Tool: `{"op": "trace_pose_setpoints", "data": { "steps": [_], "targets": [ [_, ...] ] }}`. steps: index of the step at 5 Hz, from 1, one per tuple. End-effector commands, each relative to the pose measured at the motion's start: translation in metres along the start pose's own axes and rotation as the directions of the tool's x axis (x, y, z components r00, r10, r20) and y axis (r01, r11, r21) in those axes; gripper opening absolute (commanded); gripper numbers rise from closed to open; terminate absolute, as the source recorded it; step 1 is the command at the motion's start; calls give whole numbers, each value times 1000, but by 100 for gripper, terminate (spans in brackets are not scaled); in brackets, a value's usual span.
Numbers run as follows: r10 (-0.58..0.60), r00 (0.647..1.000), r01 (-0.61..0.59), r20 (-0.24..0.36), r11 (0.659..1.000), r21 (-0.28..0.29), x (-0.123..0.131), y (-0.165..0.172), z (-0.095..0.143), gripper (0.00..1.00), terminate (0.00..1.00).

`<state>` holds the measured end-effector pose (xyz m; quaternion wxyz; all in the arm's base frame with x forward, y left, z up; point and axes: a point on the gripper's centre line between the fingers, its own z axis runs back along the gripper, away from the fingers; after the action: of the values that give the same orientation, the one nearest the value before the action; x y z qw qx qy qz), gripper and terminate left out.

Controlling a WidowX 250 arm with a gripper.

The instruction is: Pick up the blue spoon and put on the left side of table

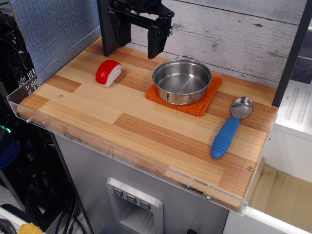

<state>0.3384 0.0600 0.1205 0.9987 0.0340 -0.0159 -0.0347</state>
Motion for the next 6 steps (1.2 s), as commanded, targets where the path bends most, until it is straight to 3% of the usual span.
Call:
{"op": "trace_pose_setpoints", "data": {
  "steps": [1,2,3,6],
  "targets": [
    [0,1000,0,0,1000,0,0,0,0,100,0],
    [44,999,-44,-7,999,15,-3,-23,1,100,0],
    [53,996,-52,71,998,-23,-8,-50,3,100,0],
    [-65,984,73,164,996,-44,-12,-113,-3,100,0]
  ]
}}
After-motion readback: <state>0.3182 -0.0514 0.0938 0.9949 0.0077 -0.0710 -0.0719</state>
